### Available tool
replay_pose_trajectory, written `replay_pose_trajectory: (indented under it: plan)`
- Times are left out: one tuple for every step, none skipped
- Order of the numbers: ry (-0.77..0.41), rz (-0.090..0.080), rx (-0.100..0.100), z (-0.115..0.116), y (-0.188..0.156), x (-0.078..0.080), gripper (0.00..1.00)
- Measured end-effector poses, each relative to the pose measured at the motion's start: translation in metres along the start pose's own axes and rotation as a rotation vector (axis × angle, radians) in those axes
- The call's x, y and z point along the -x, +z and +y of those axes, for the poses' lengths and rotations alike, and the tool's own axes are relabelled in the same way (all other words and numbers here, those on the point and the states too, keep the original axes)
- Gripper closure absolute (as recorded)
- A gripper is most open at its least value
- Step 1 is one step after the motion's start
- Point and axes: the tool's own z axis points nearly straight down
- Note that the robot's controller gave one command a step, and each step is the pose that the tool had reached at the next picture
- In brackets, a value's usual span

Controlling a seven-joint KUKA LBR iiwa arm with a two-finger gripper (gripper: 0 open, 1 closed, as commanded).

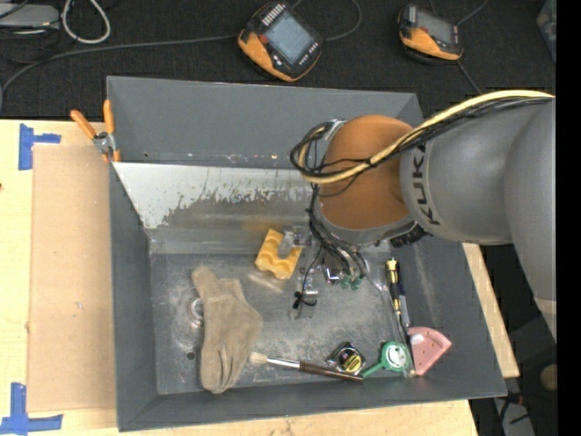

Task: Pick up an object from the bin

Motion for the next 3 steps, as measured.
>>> replay_pose_trajectory:
  plan:
    - [0.002, -0.007, 0.000, 0.000, -0.004, 0.002, 0.00]
    - [0.006, -0.009, 0.002, 0.011, -0.029, 0.003, 0.00]
    - [-0.019, -0.006, 0.000, 0.002, -0.019, 0.016, 0.00]
